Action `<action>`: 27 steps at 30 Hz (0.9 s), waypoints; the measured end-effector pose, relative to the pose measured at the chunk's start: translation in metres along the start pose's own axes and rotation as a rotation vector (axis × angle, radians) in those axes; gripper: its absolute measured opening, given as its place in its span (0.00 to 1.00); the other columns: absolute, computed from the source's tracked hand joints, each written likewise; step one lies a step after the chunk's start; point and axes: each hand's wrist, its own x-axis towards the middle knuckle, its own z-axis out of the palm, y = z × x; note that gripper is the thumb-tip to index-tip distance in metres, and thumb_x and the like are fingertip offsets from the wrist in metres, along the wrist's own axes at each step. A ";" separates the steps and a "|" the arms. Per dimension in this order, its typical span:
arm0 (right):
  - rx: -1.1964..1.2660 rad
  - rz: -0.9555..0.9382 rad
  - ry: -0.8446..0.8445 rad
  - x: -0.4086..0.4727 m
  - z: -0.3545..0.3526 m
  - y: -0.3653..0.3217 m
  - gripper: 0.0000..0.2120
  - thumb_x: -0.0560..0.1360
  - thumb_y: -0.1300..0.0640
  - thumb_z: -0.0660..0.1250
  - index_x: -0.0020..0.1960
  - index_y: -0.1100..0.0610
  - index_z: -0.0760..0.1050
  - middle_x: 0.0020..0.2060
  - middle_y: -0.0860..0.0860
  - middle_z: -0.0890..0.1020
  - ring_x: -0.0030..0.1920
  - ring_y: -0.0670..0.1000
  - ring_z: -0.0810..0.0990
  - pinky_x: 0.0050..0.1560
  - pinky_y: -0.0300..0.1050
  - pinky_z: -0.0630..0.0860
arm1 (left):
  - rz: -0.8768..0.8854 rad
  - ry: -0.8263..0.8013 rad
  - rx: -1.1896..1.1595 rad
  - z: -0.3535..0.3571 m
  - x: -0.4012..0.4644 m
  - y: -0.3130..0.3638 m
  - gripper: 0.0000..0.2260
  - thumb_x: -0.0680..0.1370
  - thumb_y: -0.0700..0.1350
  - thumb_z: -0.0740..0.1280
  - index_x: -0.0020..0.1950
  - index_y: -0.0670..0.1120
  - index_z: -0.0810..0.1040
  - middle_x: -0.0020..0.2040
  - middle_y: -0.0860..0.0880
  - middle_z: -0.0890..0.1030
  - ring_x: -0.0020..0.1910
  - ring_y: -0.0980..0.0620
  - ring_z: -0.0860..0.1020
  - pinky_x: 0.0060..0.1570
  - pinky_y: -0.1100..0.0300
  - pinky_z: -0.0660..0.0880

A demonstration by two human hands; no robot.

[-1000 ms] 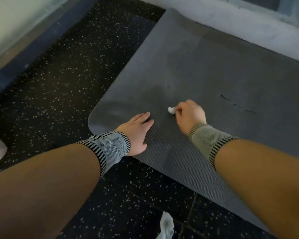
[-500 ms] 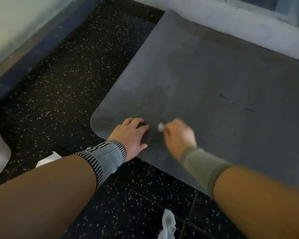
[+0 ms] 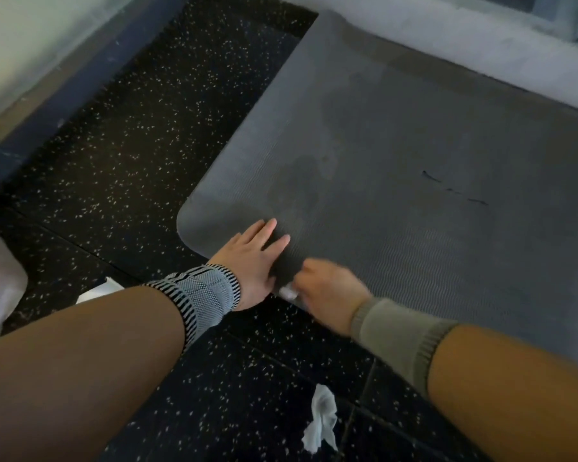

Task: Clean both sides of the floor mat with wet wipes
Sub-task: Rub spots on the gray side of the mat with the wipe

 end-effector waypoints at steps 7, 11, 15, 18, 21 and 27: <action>0.078 0.110 0.097 -0.019 0.020 -0.021 0.10 0.79 0.57 0.58 0.52 0.56 0.77 0.48 0.51 0.74 0.48 0.52 0.75 0.50 0.44 0.73 | -0.014 0.098 0.031 0.005 -0.013 0.017 0.27 0.80 0.50 0.60 0.78 0.51 0.56 0.76 0.50 0.55 0.74 0.47 0.55 0.69 0.50 0.63; 0.027 0.078 0.067 -0.008 0.002 0.006 0.12 0.79 0.55 0.58 0.55 0.56 0.78 0.51 0.53 0.75 0.50 0.54 0.76 0.52 0.47 0.73 | -0.008 0.058 0.029 0.005 -0.014 0.018 0.31 0.79 0.57 0.59 0.78 0.51 0.53 0.77 0.49 0.52 0.74 0.46 0.54 0.70 0.49 0.61; -0.021 0.391 0.268 -0.004 0.000 0.024 0.10 0.80 0.56 0.57 0.53 0.57 0.76 0.50 0.53 0.75 0.47 0.52 0.76 0.48 0.46 0.75 | -0.005 0.046 0.054 0.008 -0.017 0.021 0.33 0.78 0.59 0.60 0.79 0.51 0.50 0.78 0.50 0.49 0.76 0.46 0.51 0.72 0.49 0.59; 0.057 0.097 0.057 -0.035 0.022 -0.019 0.09 0.79 0.57 0.57 0.54 0.57 0.75 0.51 0.52 0.74 0.50 0.53 0.74 0.53 0.47 0.73 | -0.020 0.056 0.054 0.006 -0.018 0.023 0.33 0.78 0.57 0.61 0.79 0.49 0.51 0.77 0.47 0.50 0.75 0.46 0.51 0.72 0.49 0.61; 0.002 -0.016 0.019 -0.030 0.012 0.006 0.10 0.80 0.57 0.57 0.55 0.55 0.75 0.52 0.52 0.75 0.51 0.53 0.74 0.54 0.45 0.71 | -0.027 0.048 0.040 0.005 -0.018 0.025 0.33 0.78 0.57 0.61 0.79 0.49 0.51 0.77 0.48 0.50 0.76 0.46 0.51 0.72 0.49 0.61; 0.014 0.253 0.181 -0.034 0.009 0.017 0.08 0.79 0.56 0.59 0.51 0.57 0.75 0.46 0.52 0.74 0.42 0.51 0.74 0.44 0.44 0.73 | -0.028 0.020 0.056 -0.001 -0.015 0.024 0.34 0.78 0.57 0.62 0.79 0.50 0.51 0.77 0.49 0.50 0.76 0.46 0.52 0.72 0.49 0.62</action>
